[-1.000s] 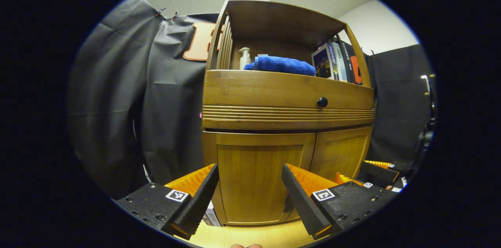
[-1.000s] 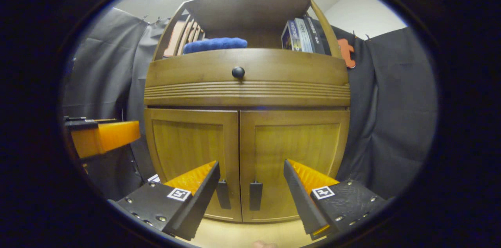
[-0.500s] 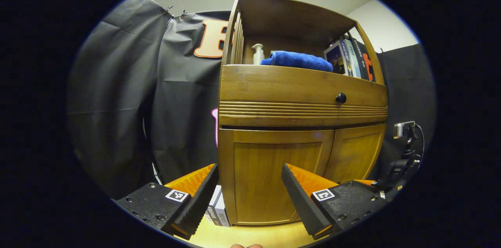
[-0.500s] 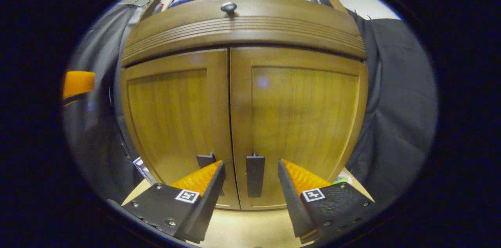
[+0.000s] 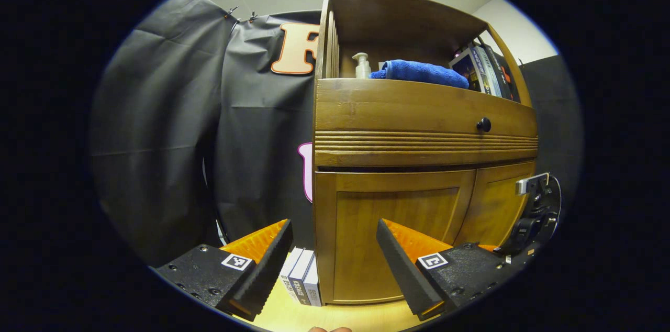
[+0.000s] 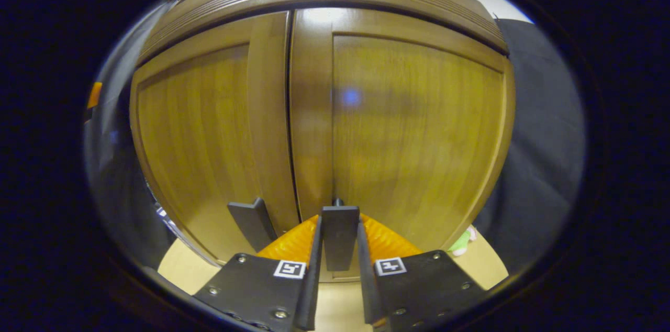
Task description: Open the right door of the double-door shoe cabinet with the right hand, and open the left door with the left hand.
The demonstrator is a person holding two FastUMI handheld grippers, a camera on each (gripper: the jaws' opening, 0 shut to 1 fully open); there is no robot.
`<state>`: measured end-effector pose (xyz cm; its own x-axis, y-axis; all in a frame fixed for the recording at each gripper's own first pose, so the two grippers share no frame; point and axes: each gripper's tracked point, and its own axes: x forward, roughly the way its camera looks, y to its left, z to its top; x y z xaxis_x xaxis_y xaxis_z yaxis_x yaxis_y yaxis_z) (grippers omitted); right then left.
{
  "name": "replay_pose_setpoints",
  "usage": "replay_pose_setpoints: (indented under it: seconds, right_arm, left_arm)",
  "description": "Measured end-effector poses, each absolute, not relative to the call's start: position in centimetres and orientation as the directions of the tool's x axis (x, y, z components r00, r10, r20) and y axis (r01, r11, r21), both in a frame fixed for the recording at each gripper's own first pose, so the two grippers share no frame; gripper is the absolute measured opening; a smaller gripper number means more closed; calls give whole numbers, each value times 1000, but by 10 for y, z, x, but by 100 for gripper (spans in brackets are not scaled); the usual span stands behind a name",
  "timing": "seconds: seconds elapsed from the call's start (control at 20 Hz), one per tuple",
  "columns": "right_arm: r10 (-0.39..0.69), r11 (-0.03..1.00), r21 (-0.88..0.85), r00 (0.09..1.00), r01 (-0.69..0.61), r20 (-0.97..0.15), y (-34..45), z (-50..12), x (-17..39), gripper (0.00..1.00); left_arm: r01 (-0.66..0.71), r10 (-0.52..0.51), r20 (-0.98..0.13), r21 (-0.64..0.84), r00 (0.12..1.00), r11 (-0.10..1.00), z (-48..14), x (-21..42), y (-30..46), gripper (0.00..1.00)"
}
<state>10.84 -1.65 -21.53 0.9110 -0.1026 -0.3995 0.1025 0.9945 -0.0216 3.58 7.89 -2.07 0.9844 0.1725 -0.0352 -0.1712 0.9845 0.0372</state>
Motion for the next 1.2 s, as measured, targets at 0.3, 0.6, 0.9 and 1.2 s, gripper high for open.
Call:
replay_pose_setpoints:
  seconds: [0.3, 0.6, 0.9, 1.2]
  right_arm:
    - [-166, 985, -21, 909, 171, -382, -21, -221, 110, 28]
    - [-198, 979, -24, 913, 203, -356, -26, -218, 82, 28]
    - [-198, 979, -18, 914, 205, -355, -38, -214, 56, 28]
    - [-205, 976, -2, 909, 219, -362, -48, -212, 31, 24]
  left_arm:
    - [-157, 158, -51, 22, 986, 987, -25, 37, 73, 99]
    - [-161, 161, -52, 16, 986, 987, -24, 28, 71, 99]
    - [-134, 134, -58, 16, 989, 991, -25, 19, 56, 99]
    - [-90, 92, -65, 26, 994, 996, -31, 15, 39, 99]
